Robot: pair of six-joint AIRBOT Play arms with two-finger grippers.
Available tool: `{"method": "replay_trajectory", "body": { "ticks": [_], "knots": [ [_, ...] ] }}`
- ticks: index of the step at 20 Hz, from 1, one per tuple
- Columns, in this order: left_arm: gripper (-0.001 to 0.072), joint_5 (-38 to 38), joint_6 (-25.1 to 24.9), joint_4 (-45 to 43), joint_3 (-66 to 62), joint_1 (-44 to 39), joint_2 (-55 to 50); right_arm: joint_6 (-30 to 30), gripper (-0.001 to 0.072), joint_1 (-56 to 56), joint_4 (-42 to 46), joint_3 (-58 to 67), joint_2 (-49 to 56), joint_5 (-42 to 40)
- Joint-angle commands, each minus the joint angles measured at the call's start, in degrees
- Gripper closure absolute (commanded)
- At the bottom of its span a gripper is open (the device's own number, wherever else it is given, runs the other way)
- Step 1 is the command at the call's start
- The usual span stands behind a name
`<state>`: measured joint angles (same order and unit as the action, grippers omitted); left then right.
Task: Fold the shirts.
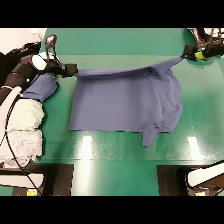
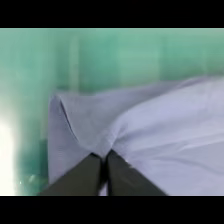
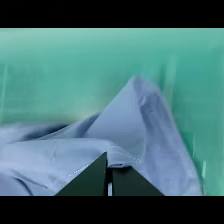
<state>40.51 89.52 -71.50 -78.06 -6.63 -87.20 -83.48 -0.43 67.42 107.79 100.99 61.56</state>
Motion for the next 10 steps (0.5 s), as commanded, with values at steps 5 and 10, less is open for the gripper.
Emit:
{"method": "replay_trajectory", "body": {
  "ticks": [5, 10],
  "knots": [
    [0.0163, 7.4, 0.1, -2.9, -5.2, 1.8, -1.4, 0.1, 0.0324, -0.2, -0.2, 0.0, 0.4, 2.2],
    [0.0163, 31.9, -3.2, -2.9, -13.3, 11.8, -0.6, 7.0, 0.0325, 4.1, -1.3, -0.1, -5.2, 22.0]
  ]
}}
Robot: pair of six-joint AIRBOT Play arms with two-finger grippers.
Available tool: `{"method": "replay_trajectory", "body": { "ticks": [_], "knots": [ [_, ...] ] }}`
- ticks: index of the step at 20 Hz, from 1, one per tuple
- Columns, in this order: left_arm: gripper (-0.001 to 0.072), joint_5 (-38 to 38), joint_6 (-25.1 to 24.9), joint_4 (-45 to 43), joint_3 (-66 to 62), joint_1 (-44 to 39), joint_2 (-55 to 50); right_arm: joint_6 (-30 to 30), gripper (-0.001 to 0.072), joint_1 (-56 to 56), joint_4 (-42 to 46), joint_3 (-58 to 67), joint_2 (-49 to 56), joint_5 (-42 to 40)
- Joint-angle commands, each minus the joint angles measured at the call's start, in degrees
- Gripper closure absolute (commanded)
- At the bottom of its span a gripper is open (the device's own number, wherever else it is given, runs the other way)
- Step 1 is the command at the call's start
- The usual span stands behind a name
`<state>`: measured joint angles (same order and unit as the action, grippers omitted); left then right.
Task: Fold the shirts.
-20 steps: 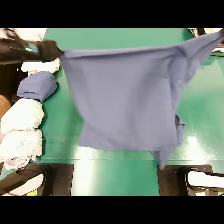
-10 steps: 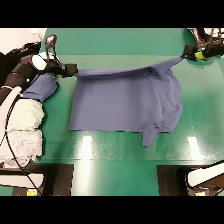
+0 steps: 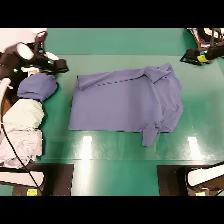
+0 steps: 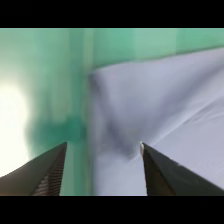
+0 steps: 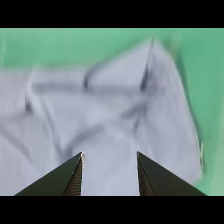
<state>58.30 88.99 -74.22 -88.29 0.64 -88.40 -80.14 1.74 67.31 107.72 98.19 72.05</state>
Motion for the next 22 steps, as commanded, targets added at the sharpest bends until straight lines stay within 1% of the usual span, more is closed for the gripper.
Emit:
{"method": "replay_trajectory", "body": {
  "ticks": [1, 2, 3, 4, 6, 8, 9, 12, 14, 16, 17, 19, 22],
  "knots": [
    [0.0163, 17.0, -3.8, -0.2, -1.9, 5.9, 1.3, 4.0, 0.0326, 2.6, -3.9, -0.5, -3.3, 14.5],
    [0.0163, 18.8, -4.0, -0.2, 0.0, 6.6, 2.4, 4.2, 0.0327, 3.6, -8.5, -2.7, -4.9, 14.3],
    [0.0163, 18.8, -4.0, -0.3, 3.4, 6.5, 4.1, 4.9, 0.0327, 4.6, -13.0, -5.9, -6.8, 14.3],
    [0.0163, 18.0, -4.3, 0.1, 7.5, 6.5, 6.3, 5.4, 0.0327, 5.0, -15.5, -9.4, -8.6, 14.4],
    [0.0163, 16.1, -6.1, 2.4, 17.6, 6.5, 11.3, 5.9, 0.0327, 5.1, -16.3, -17.8, -13.3, 14.7],
    [0.0162, 15.6, -7.0, 3.6, 27.8, 6.5, 16.4, 6.3, 0.0327, 5.2, -16.5, -26.4, -18.4, 14.5],
    [0.0162, 15.6, -8.2, 4.9, 32.3, 6.5, 18.6, 6.8, 0.0328, 5.2, -16.8, -30.4, -20.9, 14.3],
    [0.0163, 13.8, -9.8, 9.2, 42.3, 6.5, 22.1, 7.3, 0.0328, 5.1, -16.9, -38.5, -27.0, 12.8],
    [0.0163, 11.0, -10.2, 12.8, 46.9, 6.5, 22.2, 7.3, 0.0328, 5.2, -16.8, -42.5, -30.6, 11.5],
    [0.0163, 7.7, -12.6, 16.9, 50.4, 6.5, 22.2, 7.3, 0.0328, 5.2, -16.8, -45.5, -33.8, 11.0],
    [0.0163, 6.3, -13.1, 18.3, 51.6, 6.5, 22.2, 7.3, 0.0329, 5.2, -16.8, -46.9, -35.3, 10.8],
    [0.0163, 4.1, -13.0, 19.0, 53.0, 6.1, 22.2, 7.3, 0.0329, 5.3, -16.8, -48.7, -37.6, 10.8],
    [0.0163, 1.5, -13.0, 20.5, 53.2, 2.8, 22.2, 7.1, 0.0328, 6.0, -16.8, -50.1, -40.5, 10.8]
  ]
}}
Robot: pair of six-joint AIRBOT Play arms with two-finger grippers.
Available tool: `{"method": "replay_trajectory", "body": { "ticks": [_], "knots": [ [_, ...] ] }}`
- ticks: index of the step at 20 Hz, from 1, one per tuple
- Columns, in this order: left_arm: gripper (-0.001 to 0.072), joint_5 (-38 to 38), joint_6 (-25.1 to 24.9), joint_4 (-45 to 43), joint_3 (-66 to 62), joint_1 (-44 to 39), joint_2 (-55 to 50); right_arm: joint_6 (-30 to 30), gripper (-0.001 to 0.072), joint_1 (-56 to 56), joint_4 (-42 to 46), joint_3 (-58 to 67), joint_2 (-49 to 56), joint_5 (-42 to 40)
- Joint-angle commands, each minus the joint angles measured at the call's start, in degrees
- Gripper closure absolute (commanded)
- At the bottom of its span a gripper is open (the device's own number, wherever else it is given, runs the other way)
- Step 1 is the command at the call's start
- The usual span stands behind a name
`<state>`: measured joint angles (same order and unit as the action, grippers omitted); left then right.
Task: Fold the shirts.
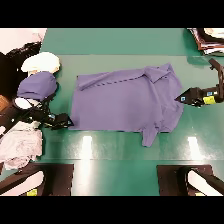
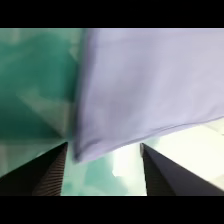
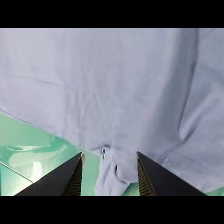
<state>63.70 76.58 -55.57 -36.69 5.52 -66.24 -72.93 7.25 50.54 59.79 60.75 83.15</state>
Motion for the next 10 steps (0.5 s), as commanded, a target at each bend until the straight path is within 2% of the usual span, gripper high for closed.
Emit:
{"method": "replay_trajectory", "body": {
  "ticks": [1, 2, 3, 4, 6, 10],
  "knots": [
    [0.0164, -4.8, -0.6, 2.5, 1.6, -3.7, 0.1, -0.2, 0.0328, 1.1, 0.0, -2.8, -3.9, -0.1],
    [0.0179, -5.5, -0.5, 2.5, 1.5, -4.9, 0.1, -0.9, 0.0329, 2.1, 0.2, -3.7, -4.8, 0.0],
    [0.0403, -5.8, -0.5, 2.5, 1.3, -5.2, 0.1, -1.6, 0.0329, 3.8, 0.3, -5.1, -5.8, 0.0],
    [0.0665, -5.8, -0.5, 2.4, 0.7, -5.1, 0.1, -1.6, 0.0328, 6.1, 0.7, -7.1, -6.9, 0.1],
    [0.0676, -4.3, -0.5, 1.8, -2.2, -5.0, 0.1, -1.6, 0.0328, 11.1, 1.2, -12.0, -8.5, -0.1],
    [0.0684, -1.6, -0.5, 2.3, -8.2, -5.0, 0.1, -1.8, 0.0327, 17.8, 7.5, -22.2, -7.4, -3.2]
  ]
}}
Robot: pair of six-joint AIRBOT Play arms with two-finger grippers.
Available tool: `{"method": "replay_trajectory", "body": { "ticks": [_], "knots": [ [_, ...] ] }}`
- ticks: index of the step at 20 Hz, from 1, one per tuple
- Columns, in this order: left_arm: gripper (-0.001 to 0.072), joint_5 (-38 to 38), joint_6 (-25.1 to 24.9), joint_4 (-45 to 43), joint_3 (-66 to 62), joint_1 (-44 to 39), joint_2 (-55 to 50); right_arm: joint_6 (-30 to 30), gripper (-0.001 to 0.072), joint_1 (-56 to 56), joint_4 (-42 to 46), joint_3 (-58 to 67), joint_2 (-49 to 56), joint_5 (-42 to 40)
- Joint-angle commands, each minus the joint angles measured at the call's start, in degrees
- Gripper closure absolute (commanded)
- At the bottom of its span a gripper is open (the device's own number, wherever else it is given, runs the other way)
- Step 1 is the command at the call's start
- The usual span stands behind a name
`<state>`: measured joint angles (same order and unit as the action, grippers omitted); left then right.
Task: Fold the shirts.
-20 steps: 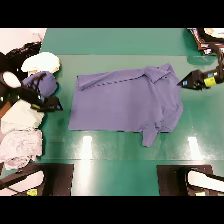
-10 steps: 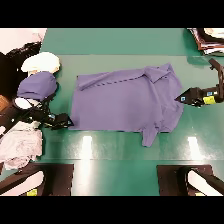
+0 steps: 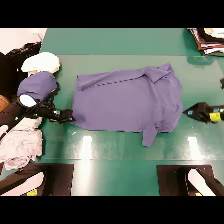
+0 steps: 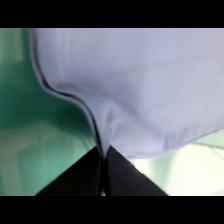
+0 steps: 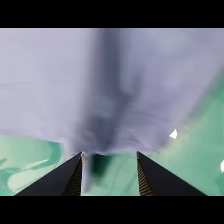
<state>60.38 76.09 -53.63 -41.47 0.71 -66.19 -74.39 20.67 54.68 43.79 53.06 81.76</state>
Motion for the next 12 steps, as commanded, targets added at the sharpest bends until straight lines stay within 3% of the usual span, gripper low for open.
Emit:
{"method": "replay_trajectory", "body": {
  "ticks": [1, 10, 11, 12],
  "knots": [
    [0.0684, 1.7, 0.0, 0.4, -4.1, -0.2, 0.0, -0.3, 0.0327, 5.1, 2.8, -8.5, 1.9, -2.8],
    [0.0684, 1.6, 0.0, 0.4, -4.2, -0.2, 0.1, 0.0, 0.0327, -6.5, -3.6, -13.4, 15.6, -15.0],
    [0.0684, 1.6, 0.0, 0.3, -4.2, -0.2, 0.1, 0.0, 0.0337, -7.5, -3.8, -13.4, 16.0, -15.6],
    [0.0684, 1.7, 0.0, 0.3, -4.2, -0.2, 0.1, 0.0, 0.0417, -8.4, -3.6, -13.4, 16.0, -16.3]
  ]
}}
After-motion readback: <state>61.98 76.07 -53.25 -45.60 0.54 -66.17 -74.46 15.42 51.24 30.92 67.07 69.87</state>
